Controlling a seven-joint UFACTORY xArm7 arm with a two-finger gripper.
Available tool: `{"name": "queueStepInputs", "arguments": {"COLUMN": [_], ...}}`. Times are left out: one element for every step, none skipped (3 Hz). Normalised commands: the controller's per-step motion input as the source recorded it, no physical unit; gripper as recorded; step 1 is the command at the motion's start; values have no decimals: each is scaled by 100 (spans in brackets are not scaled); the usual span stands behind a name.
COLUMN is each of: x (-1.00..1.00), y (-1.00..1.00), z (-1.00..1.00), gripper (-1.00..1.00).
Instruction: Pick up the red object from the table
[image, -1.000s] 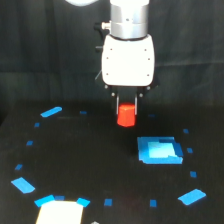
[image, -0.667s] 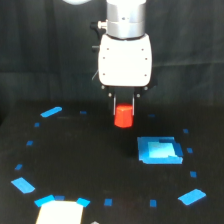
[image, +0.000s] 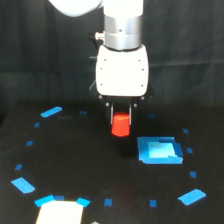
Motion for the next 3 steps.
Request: {"name": "queueStepInputs", "arguments": {"x": [10,-31,-19], "y": [-35,-33,-8], "z": [84,-54,-100], "gripper": [-61,-100,-100]}}
